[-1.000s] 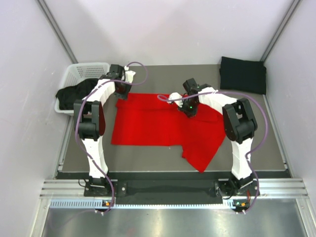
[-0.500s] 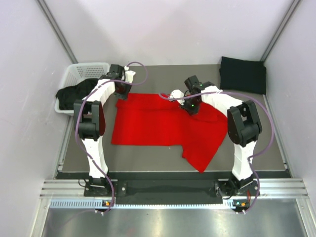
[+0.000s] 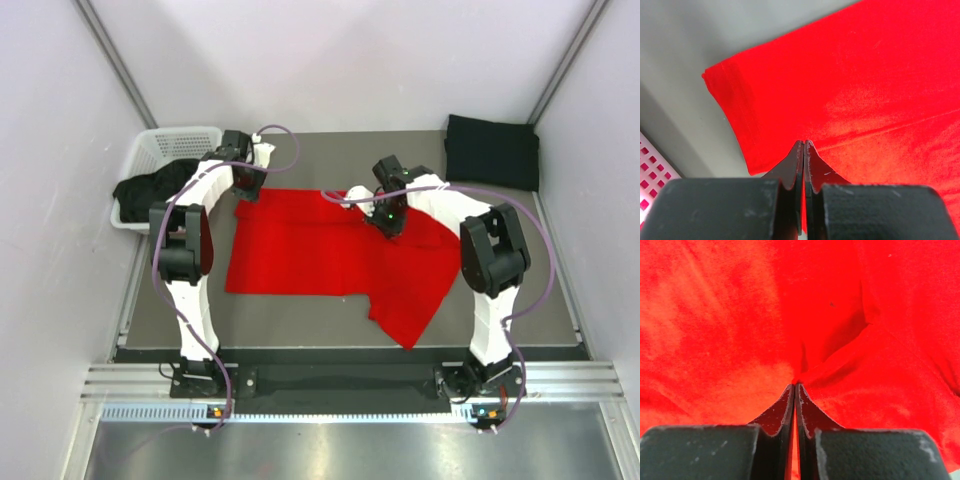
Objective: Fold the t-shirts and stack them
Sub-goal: Fold the tshirt
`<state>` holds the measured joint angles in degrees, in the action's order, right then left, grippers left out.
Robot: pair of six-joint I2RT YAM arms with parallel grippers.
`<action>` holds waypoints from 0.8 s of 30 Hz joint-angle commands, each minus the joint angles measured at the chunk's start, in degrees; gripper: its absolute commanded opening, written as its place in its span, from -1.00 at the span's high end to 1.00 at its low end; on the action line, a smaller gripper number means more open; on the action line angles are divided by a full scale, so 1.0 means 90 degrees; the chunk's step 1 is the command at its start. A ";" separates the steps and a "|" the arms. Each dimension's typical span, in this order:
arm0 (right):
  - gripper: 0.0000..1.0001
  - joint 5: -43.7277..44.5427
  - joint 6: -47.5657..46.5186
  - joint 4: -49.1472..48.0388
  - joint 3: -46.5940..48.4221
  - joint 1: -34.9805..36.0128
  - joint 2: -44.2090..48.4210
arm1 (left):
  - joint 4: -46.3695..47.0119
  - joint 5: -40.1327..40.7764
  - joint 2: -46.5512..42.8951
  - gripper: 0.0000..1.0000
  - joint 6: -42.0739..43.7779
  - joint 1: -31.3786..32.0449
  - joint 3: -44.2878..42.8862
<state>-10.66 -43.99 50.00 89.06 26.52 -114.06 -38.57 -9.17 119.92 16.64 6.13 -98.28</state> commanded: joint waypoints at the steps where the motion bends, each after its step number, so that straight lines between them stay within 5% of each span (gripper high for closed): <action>1: 0.97 -0.0017 0.0141 0.0177 0.0378 0.0178 0.0271 | 0.0213 -0.0075 -0.0170 1.00 0.0036 -0.0017 -0.0310; 5: 0.47 -0.0105 0.0404 0.0177 0.0651 0.0227 0.0027 | 0.0223 -0.0085 -0.0131 1.00 0.0045 -0.0017 -0.0330; 7: 0.37 -0.0095 0.0493 0.0061 0.0652 0.0159 0.0124 | 0.0213 -0.0085 -0.0131 1.00 0.0045 -0.0017 -0.0349; 17: 0.36 -0.0943 0.0503 0.0752 0.0398 -0.1909 0.0418 | 0.0213 -0.0124 -0.0043 0.99 0.0026 -0.0007 -0.0340; 24: 0.31 -0.0964 0.0386 0.0958 0.0037 -0.2488 0.0447 | 0.0174 -0.0104 0.0025 0.98 0.0026 0.0002 -0.0398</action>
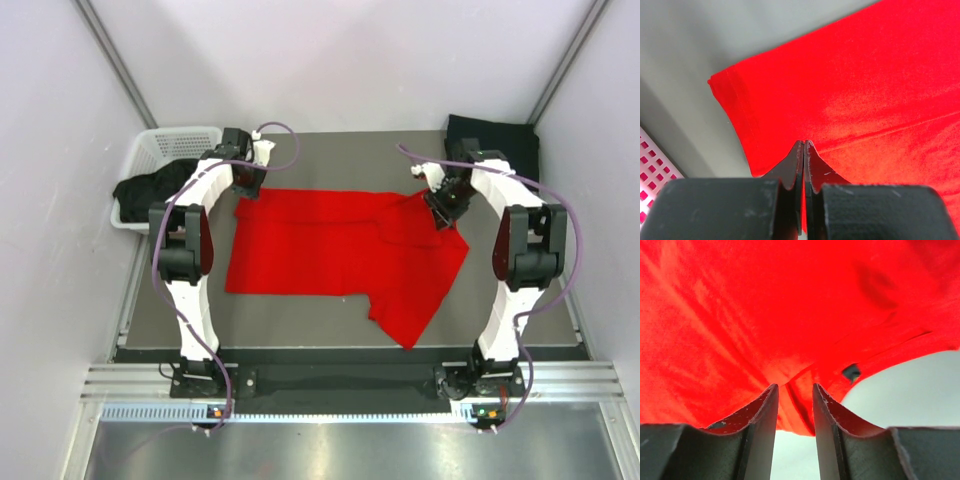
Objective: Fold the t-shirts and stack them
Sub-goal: Fold the tshirt
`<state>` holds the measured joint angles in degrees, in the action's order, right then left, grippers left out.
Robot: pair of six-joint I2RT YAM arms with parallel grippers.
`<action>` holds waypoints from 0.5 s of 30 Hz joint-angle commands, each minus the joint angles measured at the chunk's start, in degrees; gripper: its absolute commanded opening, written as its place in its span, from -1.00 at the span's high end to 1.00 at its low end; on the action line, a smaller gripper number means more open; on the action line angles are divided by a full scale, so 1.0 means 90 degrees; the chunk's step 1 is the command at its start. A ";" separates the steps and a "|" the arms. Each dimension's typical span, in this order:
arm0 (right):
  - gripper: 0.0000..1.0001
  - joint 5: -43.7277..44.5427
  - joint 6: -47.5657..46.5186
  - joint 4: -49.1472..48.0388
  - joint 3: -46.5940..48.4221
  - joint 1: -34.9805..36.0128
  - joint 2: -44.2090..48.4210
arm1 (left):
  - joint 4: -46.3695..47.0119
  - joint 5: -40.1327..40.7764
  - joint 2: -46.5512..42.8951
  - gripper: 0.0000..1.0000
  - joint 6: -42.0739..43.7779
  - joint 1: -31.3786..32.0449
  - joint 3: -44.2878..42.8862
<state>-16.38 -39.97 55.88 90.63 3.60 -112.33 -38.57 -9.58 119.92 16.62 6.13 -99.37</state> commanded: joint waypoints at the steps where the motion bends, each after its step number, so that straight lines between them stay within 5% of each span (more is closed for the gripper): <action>1: 0.30 -0.0338 -0.0052 0.0295 -0.0158 0.0021 0.0265 | 0.0184 -0.0048 0.0025 0.97 0.0047 0.0002 -0.0277; 15: 0.28 -0.0309 -0.0149 0.0569 -0.0265 -0.0243 -0.0087 | 0.0184 0.0030 -0.0023 0.98 0.0087 0.0051 -0.0170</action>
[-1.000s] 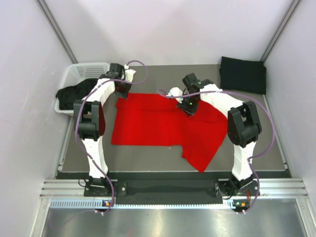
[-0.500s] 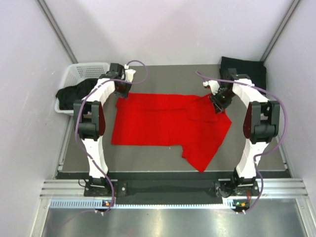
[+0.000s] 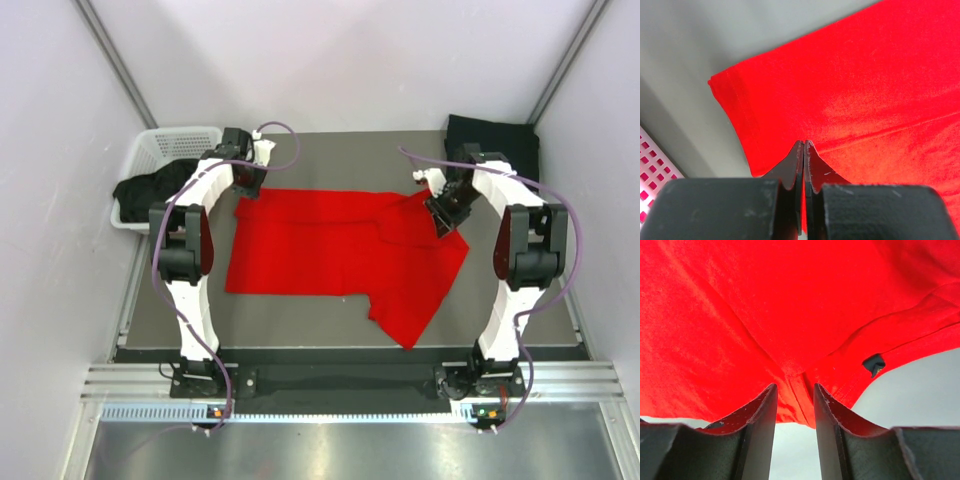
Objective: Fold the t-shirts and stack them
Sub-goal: Fold the tshirt
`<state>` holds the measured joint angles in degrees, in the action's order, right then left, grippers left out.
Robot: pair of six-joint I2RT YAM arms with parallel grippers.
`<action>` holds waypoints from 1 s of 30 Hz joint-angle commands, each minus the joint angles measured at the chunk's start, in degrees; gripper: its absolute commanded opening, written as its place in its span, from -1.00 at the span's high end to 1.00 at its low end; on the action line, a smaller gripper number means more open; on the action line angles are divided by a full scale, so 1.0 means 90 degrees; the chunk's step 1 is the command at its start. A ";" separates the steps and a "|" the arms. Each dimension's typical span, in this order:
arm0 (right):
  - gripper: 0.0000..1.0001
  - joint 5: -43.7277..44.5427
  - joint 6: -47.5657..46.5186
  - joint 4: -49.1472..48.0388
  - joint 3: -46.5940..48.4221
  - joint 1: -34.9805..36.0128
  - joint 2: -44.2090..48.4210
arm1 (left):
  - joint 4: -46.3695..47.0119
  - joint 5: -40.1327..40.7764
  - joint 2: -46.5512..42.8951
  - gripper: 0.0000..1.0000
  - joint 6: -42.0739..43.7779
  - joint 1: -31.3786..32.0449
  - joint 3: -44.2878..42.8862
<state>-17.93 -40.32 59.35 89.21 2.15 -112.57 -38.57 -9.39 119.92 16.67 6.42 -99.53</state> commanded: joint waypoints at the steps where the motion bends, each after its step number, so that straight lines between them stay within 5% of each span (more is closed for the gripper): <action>1: 0.28 -0.0165 -0.0110 0.0183 -0.0136 -0.0083 -0.0079 | 0.0174 0.0018 -0.0014 0.97 0.0082 0.0020 -0.0153; 17: 0.30 -0.0312 -0.0042 0.0114 -0.0020 -0.0093 -0.0587 | 0.0174 0.0164 -0.0062 0.98 0.0140 0.0117 -0.0094; 30: 0.81 -0.0312 -0.0013 0.0016 -0.0146 -0.0102 -0.0178 | 0.0193 0.0213 -0.0082 0.98 0.0179 0.0186 -0.0016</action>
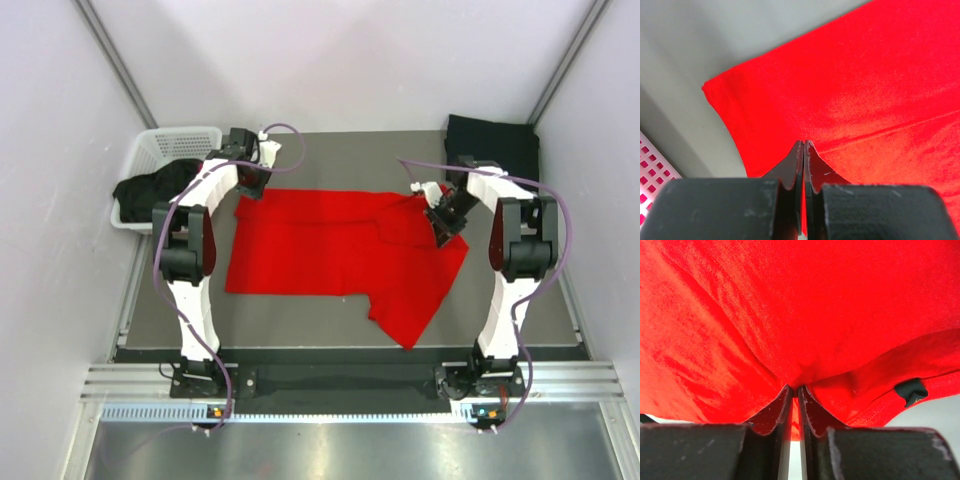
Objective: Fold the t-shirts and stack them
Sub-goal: Fold the tshirt
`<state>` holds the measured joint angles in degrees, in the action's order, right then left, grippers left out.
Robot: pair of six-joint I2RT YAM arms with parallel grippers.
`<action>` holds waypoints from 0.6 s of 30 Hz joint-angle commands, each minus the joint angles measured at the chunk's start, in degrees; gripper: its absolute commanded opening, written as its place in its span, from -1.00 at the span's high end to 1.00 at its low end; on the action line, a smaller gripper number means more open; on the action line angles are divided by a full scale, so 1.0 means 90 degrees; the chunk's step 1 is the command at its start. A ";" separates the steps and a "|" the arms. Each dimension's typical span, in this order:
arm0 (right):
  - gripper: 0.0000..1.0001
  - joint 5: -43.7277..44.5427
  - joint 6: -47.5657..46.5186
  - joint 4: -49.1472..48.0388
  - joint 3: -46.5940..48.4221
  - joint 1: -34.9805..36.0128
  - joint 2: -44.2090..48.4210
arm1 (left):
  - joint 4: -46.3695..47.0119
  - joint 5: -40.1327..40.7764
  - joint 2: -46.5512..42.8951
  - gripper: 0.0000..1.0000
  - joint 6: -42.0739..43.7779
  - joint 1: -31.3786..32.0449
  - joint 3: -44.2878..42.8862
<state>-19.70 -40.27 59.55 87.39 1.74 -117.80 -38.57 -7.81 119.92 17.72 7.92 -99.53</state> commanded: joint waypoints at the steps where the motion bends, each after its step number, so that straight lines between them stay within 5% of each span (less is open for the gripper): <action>1: 0.83 -0.0096 -0.0047 0.0024 0.0045 -0.0066 0.0500 | 0.0203 0.0038 -0.0072 0.98 0.0063 0.0018 -0.0016; 18: 0.87 -0.0066 -0.0086 0.0649 -0.0209 -0.0066 0.1204 | 0.0213 -0.0118 0.0152 0.98 0.0014 0.0018 -0.0240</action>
<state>-19.18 -40.86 62.94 85.91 1.74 -109.58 -38.57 -8.03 120.92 17.69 7.97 -99.55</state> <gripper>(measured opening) 0.068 0.014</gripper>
